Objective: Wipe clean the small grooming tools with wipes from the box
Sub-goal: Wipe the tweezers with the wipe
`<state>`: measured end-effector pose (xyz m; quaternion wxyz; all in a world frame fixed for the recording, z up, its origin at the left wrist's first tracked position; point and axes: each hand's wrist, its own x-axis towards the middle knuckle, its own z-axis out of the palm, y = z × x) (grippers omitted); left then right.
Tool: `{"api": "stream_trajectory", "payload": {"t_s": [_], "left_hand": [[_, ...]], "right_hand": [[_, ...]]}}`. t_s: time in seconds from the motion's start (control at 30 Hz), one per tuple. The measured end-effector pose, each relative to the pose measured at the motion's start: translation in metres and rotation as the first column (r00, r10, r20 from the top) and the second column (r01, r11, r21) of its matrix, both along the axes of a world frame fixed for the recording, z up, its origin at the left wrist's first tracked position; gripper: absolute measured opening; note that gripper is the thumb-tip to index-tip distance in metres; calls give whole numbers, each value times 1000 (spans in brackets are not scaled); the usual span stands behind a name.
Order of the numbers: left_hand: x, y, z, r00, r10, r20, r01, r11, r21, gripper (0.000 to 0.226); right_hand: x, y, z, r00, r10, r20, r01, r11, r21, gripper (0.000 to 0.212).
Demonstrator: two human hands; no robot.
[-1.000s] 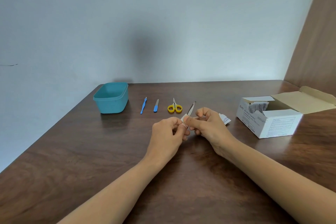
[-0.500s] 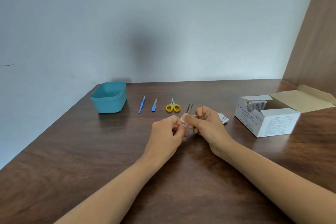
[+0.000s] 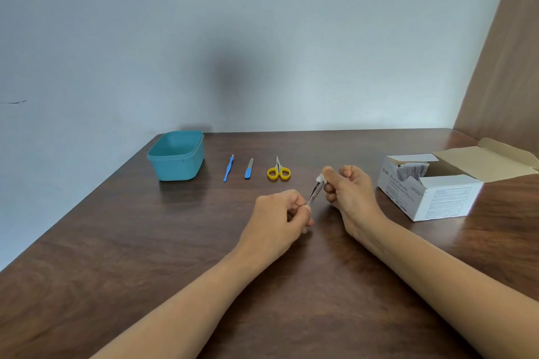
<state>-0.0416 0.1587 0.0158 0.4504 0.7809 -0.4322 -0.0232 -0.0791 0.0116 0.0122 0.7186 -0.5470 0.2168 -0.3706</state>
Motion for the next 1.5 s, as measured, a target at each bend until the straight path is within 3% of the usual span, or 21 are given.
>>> {"api": "stream_trajectory", "payload": {"t_s": [0.2, 0.37, 0.47, 0.63, 1.2, 1.37, 1.5], "left_hand": [[2, 1, -1, 999, 26, -47, -26, 1000, -15, 17], [4, 2, 2, 969, 35, -246, -93, 969, -229, 16], [4, 1, 5, 943, 7, -332, -115, 945, -305, 18], [2, 1, 5, 941, -24, -337, -94, 939, -331, 20], [3, 1, 3, 939, -4, -343, -121, 932, -341, 20], [3, 0, 4, 938, -2, -346, -127, 928, -350, 21], [4, 0, 3, 938, 7, -347, -138, 925, -355, 21]], "right_hand": [[-1, -7, 1, 993, 14, 114, -37, 979, 201, 36], [-2, -13, 3, 972, 126, 200, -187, 928, 322, 13], [-2, -6, 2, 940, 277, 198, -326, 898, 295, 9], [-4, 1, 3, 885, 423, 197, -460, 859, 224, 13], [-3, 1, -3, 843, 485, 232, -520, 845, 123, 62], [-5, 3, -2, 843, 510, 171, -530, 842, 100, 36], [-5, 3, -1, 840, 520, 154, -537, 837, 103, 40]]}}
